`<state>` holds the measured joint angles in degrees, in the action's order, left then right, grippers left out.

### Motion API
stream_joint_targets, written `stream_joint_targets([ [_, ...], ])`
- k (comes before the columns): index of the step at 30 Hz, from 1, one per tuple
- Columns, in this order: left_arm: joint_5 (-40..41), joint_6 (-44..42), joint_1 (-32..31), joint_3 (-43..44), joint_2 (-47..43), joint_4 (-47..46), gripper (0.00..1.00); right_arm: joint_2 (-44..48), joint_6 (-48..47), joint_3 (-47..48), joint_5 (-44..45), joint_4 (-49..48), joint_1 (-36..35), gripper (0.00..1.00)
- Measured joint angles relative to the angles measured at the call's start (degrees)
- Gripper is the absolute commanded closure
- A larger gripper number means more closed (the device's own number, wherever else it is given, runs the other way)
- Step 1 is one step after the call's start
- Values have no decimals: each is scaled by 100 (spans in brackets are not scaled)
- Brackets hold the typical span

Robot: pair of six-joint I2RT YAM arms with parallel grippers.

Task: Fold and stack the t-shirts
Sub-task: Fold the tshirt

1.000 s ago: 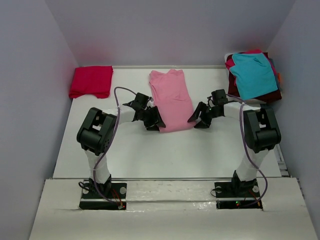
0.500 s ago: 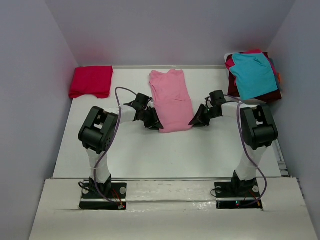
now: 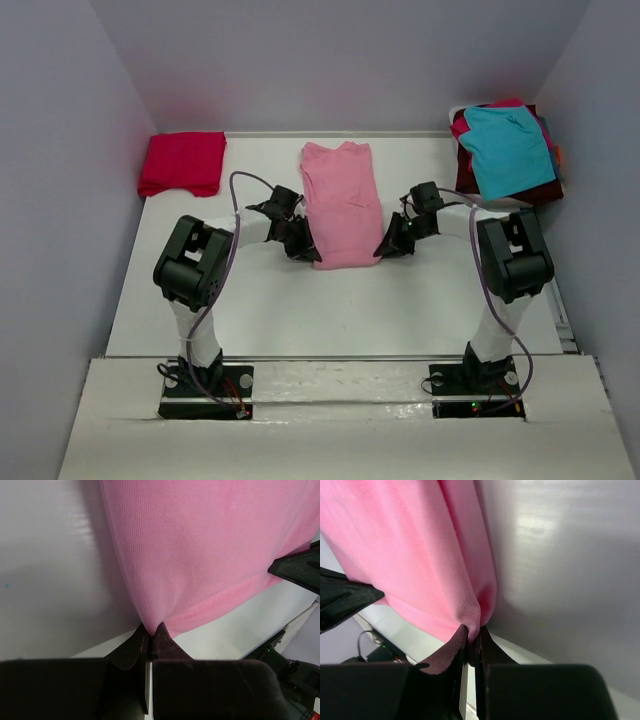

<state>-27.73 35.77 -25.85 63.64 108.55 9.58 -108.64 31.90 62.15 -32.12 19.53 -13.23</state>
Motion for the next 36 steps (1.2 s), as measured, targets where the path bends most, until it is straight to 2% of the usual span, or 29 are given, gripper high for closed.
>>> stream_joint_targets([
  [10, 144, -125, -413, -1075, -1051, 424, 94, 739, -323, -590, 39, 767, -713, 93],
  [16, 155, -87, -796, -1661, -1893, 813, 94, 1545, -262, -1147, 28, 1128, -1152, 93],
  [21, 166, 15, -868, -1967, -2651, 1196, 94, 2326, -96, -1429, 0, 1484, -1432, 93],
  [27, 256, 74, -874, -1869, -3303, 1609, 94, 2942, -11, -1220, 72, 2072, -1495, 93],
  [36, 697, -129, -879, -820, -3067, 2020, 94, 2533, -116, -92, 533, 2564, -1497, 93],
])
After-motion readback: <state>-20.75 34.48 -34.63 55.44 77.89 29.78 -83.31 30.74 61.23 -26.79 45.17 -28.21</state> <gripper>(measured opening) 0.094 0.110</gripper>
